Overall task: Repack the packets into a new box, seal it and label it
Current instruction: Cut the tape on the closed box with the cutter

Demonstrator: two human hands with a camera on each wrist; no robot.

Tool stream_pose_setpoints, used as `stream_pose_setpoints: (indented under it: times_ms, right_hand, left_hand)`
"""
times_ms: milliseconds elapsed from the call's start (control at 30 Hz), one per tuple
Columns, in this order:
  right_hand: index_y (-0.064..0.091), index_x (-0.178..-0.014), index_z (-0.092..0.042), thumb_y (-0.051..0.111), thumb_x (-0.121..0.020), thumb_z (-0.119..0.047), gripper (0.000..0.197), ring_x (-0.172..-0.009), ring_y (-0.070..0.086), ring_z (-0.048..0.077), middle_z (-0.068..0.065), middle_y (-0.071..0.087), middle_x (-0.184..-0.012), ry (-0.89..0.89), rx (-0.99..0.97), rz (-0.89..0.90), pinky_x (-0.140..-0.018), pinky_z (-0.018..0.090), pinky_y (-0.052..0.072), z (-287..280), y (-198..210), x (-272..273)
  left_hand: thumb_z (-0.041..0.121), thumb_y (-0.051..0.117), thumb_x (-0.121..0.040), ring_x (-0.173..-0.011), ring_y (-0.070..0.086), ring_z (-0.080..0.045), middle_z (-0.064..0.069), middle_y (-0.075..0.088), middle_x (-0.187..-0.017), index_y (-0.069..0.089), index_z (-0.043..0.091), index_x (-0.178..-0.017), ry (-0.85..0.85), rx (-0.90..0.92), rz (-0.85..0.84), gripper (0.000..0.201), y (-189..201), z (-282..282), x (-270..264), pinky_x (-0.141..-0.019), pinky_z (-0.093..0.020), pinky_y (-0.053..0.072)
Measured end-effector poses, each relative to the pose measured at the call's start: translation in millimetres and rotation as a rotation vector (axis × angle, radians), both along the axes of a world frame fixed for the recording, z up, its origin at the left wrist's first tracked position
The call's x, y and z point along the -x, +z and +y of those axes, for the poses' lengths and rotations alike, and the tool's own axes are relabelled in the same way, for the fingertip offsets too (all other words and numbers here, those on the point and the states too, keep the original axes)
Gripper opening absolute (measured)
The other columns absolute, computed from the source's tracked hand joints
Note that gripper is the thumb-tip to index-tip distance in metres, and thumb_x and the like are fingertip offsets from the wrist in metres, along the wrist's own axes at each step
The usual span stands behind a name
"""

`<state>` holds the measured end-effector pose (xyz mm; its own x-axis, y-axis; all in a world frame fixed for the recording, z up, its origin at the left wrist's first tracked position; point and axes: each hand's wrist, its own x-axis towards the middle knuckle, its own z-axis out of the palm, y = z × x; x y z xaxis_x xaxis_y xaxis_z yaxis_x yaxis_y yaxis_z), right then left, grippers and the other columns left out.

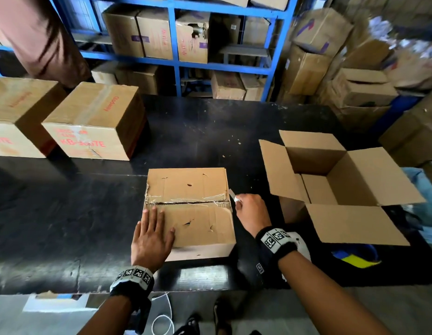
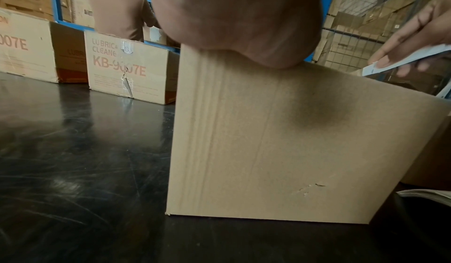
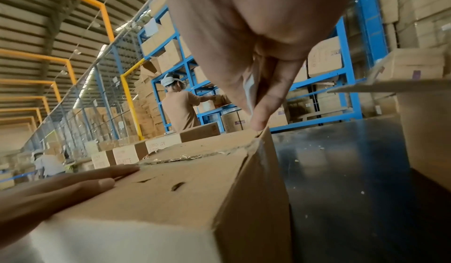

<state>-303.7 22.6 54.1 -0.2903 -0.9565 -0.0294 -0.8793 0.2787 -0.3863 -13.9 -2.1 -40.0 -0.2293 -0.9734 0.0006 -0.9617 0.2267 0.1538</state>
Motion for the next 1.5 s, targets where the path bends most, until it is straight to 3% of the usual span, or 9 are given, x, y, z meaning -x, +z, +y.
stream_pose_setpoints:
  times_ms: [100,233,667,767,900,1100,1267,1433,1500]
  right_hand:
    - [0.062,-0.071,-0.010,0.060,-0.090,-0.008,0.020,-0.076,0.068,0.038,0.017,0.070,-0.079,-0.033,0.015,-0.023,-0.057,0.034,0.040,-0.9,-0.8,-10.8]
    - [0.070,-0.081,-0.007,0.061,-0.092,-0.008,0.015,-0.081,0.070,0.038,0.018,0.073,-0.086,-0.052,0.022,-0.039,-0.066,0.040,0.055,-1.8,1.4,-19.8]
    - [0.066,-0.076,-0.006,0.061,-0.086,0.000,0.013,-0.081,0.070,0.037,0.017,0.071,-0.085,-0.041,-0.117,0.021,-0.064,0.037,0.055,10.4,7.6,-35.1]
    - [0.071,-0.087,-0.005,0.064,-0.086,-0.002,0.007,-0.087,0.070,0.037,0.017,0.072,-0.093,-0.037,-0.116,0.024,-0.070,0.037,0.058,10.6,11.1,-31.2]
    - [0.075,-0.099,-0.008,0.068,-0.086,-0.008,0.014,-0.094,0.070,0.035,0.015,0.073,-0.101,-0.023,-0.114,0.002,-0.079,0.041,0.061,11.9,15.6,-22.1]
    - [0.076,-0.082,-0.011,0.065,-0.086,-0.005,0.012,-0.079,0.071,0.033,0.011,0.073,-0.082,-0.029,-0.004,0.000,-0.066,0.041,0.060,19.3,22.2,-15.3]
    - [0.080,-0.097,-0.020,0.067,-0.090,-0.016,0.015,-0.087,0.073,0.035,0.009,0.077,-0.092,-0.061,0.079,-0.053,-0.069,0.035,0.059,19.5,24.7,-40.8]
    - [0.079,-0.089,-0.016,0.069,-0.087,-0.013,0.011,-0.079,0.071,0.029,0.005,0.078,-0.085,0.008,0.139,-0.156,-0.065,0.037,0.057,-3.0,17.8,-90.4]
    - [0.078,-0.086,-0.014,0.069,-0.088,-0.012,0.010,-0.075,0.069,0.027,0.004,0.077,-0.082,0.030,0.143,-0.179,-0.062,0.036,0.053,-11.1,14.8,-112.0]
  left_hand:
    - [0.060,0.012,-0.096,-0.154,0.011,-0.028,-0.008,0.015,-0.166,0.024,0.014,-0.157,0.003,-0.018,-0.010,0.078,-0.5,-0.8,-0.2,-0.122,-0.046,0.022]
    - [0.061,0.014,-0.095,-0.154,0.009,-0.026,-0.006,0.015,-0.166,0.026,0.016,-0.157,0.010,-0.030,-0.007,0.077,-0.7,-1.6,-0.2,-0.122,-0.045,0.020]
    - [0.060,0.012,-0.095,-0.154,0.006,-0.024,-0.006,0.011,-0.166,0.023,0.014,-0.157,0.032,-0.033,0.009,0.078,-0.7,0.6,2.3,-0.124,-0.044,0.017]
    - [0.060,0.014,-0.095,-0.155,0.005,-0.024,-0.006,0.011,-0.167,0.022,0.014,-0.157,0.036,-0.031,0.009,0.078,-1.4,3.0,2.3,-0.124,-0.044,0.016]
    - [0.061,0.013,-0.094,-0.155,0.005,-0.024,-0.005,0.010,-0.167,0.022,0.015,-0.158,0.045,-0.044,0.004,0.079,-0.5,0.3,2.9,-0.124,-0.045,0.017]
    - [0.063,0.009,-0.094,-0.155,-0.003,-0.023,-0.005,0.001,-0.167,0.013,0.015,-0.159,-0.001,-0.082,-0.017,0.081,0.6,-3.9,-0.7,-0.125,-0.045,0.010]
    - [0.067,0.017,-0.090,-0.154,-0.008,-0.021,-0.003,-0.001,-0.167,0.010,0.012,-0.159,-0.058,-0.140,0.202,0.089,8.9,-10.4,-13.0,-0.126,-0.042,0.002]
    - [0.044,0.050,-0.099,-0.154,-0.002,-0.026,-0.008,0.008,-0.167,0.011,0.008,-0.158,-0.010,-0.169,0.508,0.080,17.1,-28.7,-39.5,-0.125,-0.036,0.007]
    - [0.049,0.051,-0.097,-0.153,0.010,-0.031,-0.012,0.016,-0.165,0.013,0.008,-0.158,0.037,-0.273,0.532,0.082,10.5,-39.0,-50.5,-0.125,-0.043,0.016]
